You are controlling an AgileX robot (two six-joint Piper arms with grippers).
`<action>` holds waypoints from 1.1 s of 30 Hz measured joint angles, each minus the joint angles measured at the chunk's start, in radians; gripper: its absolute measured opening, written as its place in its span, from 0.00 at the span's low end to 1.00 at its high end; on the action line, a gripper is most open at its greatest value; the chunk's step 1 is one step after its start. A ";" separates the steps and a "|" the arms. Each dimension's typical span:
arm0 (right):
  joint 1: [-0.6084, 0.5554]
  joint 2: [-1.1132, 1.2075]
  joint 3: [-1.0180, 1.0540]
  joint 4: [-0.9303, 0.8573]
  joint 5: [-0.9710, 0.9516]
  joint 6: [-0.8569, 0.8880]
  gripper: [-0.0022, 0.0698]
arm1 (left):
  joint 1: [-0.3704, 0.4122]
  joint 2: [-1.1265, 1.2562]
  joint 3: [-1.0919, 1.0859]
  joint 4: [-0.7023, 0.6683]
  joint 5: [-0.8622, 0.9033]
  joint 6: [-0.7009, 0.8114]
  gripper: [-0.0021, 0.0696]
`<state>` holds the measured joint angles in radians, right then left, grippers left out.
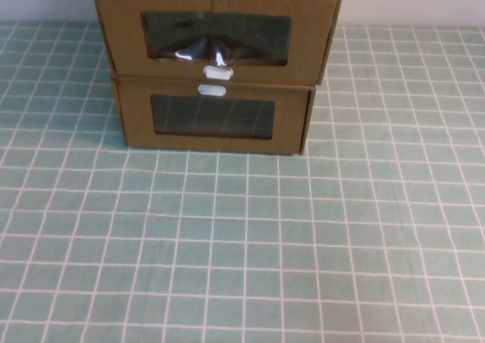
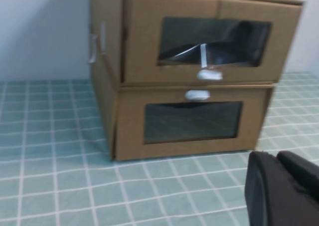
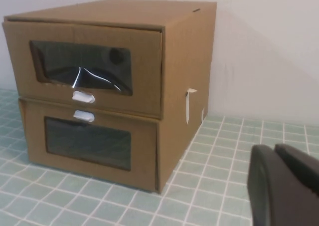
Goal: Close the shoe box
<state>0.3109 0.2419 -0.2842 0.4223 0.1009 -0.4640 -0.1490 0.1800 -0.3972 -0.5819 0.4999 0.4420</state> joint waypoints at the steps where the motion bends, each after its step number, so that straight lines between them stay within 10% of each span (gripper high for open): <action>1: 0.000 0.000 0.005 0.010 -0.005 0.000 0.01 | 0.000 -0.002 0.028 0.000 -0.034 0.000 0.02; 24: 0.000 -0.003 0.009 0.045 -0.022 0.000 0.01 | 0.000 -0.022 0.359 0.008 -0.185 0.000 0.02; 33: 0.000 -0.003 0.009 0.045 0.053 0.000 0.01 | 0.010 -0.187 0.423 0.369 -0.329 -0.012 0.02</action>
<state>0.3109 0.2386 -0.2752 0.4675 0.1539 -0.4640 -0.1389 -0.0071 0.0262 -0.2124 0.1714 0.4304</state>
